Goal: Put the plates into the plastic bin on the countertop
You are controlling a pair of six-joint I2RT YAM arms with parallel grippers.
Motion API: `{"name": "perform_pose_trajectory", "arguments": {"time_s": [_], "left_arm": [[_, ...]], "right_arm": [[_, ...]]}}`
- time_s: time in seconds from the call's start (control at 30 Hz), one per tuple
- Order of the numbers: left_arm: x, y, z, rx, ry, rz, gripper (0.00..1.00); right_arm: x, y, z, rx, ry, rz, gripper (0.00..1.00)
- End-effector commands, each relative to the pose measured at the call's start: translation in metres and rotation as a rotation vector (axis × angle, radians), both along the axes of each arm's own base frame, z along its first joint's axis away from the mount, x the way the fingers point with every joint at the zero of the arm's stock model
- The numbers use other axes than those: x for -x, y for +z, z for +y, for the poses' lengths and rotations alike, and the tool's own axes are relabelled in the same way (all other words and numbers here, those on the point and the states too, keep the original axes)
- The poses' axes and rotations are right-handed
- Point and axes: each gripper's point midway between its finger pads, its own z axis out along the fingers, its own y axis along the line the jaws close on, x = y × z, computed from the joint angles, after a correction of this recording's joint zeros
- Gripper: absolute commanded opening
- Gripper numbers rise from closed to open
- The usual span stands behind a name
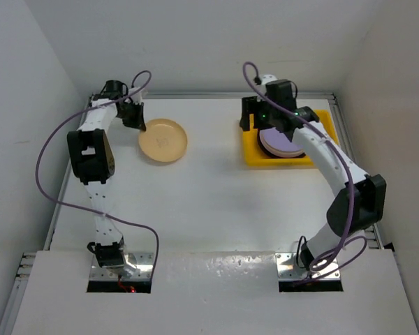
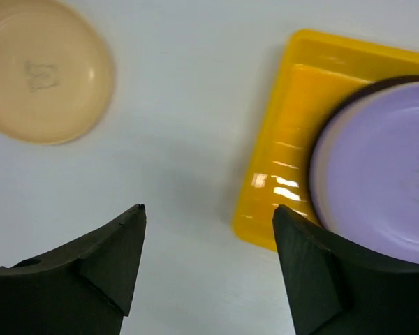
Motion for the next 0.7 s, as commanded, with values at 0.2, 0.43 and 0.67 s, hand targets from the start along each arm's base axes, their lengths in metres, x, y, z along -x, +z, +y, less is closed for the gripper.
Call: {"name": "perform_pose_trajectory", "arguments": {"time_s": [0.2, 0.43, 0.67], "left_arm": [[0.102, 0.149, -0.114, -0.028, -0.394, -0.120, 0.00], [0.128, 0.160, -0.147, 0.082, -0.472, -0.088, 0.00], [0.136, 0.194, -0.167, 0.211, -0.527, -0.137, 0.00]], "right_arm": [[0.017, -0.009, 0.137, -0.214, 0.281, 0.017, 0.74], [0.026, -0.051, 0.140, -0.232, 0.233, 0.099, 0.53], [0.030, -0.066, 0.132, -0.303, 0.142, 0.087, 0.04]]}}
